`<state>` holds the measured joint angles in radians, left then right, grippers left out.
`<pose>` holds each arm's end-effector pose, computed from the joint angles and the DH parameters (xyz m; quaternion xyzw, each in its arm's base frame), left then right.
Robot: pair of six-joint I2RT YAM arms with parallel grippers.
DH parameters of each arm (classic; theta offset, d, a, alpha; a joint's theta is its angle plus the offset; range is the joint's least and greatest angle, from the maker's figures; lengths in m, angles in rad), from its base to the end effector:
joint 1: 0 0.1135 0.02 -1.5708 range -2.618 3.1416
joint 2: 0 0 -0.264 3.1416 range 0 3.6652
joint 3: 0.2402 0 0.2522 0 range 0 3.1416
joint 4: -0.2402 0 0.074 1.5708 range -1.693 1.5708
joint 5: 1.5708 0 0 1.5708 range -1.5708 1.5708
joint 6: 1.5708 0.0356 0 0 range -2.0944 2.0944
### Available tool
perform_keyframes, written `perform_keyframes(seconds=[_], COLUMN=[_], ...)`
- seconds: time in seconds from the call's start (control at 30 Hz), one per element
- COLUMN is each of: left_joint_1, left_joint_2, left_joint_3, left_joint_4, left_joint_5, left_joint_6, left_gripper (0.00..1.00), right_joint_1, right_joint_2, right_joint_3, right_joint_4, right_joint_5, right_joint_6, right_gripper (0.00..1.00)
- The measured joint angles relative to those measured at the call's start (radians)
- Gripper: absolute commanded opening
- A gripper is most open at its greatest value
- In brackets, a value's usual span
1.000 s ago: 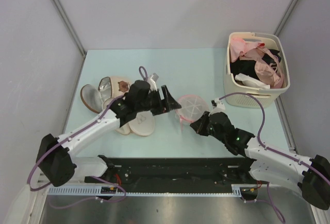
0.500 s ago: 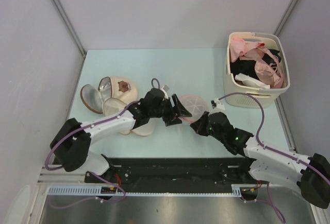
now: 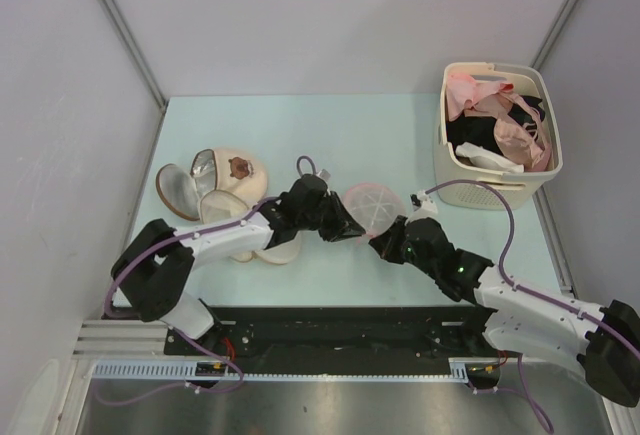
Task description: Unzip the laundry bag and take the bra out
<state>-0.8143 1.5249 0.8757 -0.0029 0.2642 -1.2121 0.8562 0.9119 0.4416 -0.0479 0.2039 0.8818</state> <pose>0.2166 -0.2430 0.2112 -0.1183 0.8826 -0.4354 0.1324 0.1355 0.1452 0.2108 0.0621 0.8595 0.3248 0.3898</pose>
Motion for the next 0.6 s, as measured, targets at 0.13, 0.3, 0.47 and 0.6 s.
perform_keyframes(seconds=[0.13, 0.3, 0.47, 0.6], left_joint_1=[0.0, 0.024, 0.136, 0.183], left_joint_2=[0.031, 0.023, -0.053, -0.066], left_joint_3=[0.022, 0.035, 0.016, 0.043], left_joint_4=[-0.017, -0.043, -0.071, -0.09], left_joint_5=[-0.022, -0.016, -0.002, 0.027], left_joint_6=[0.008, 0.039, 0.084, 0.134], left_gripper=[0.0, 0.01, 0.01, 0.0], right_joint_1=[0.0, -0.02, -0.154, -0.193], right_joint_2=[-0.001, -0.021, -0.137, -0.172], right_joint_3=[0.0, 0.0, -0.004, -0.005], right_joint_4=[-0.001, -0.032, -0.12, -0.124], right_joint_5=[0.0, -0.005, -0.024, -0.074], right_joint_6=[-0.003, -0.038, -0.104, -0.132], right_gripper=[0.0, 0.0, 0.0, 0.0])
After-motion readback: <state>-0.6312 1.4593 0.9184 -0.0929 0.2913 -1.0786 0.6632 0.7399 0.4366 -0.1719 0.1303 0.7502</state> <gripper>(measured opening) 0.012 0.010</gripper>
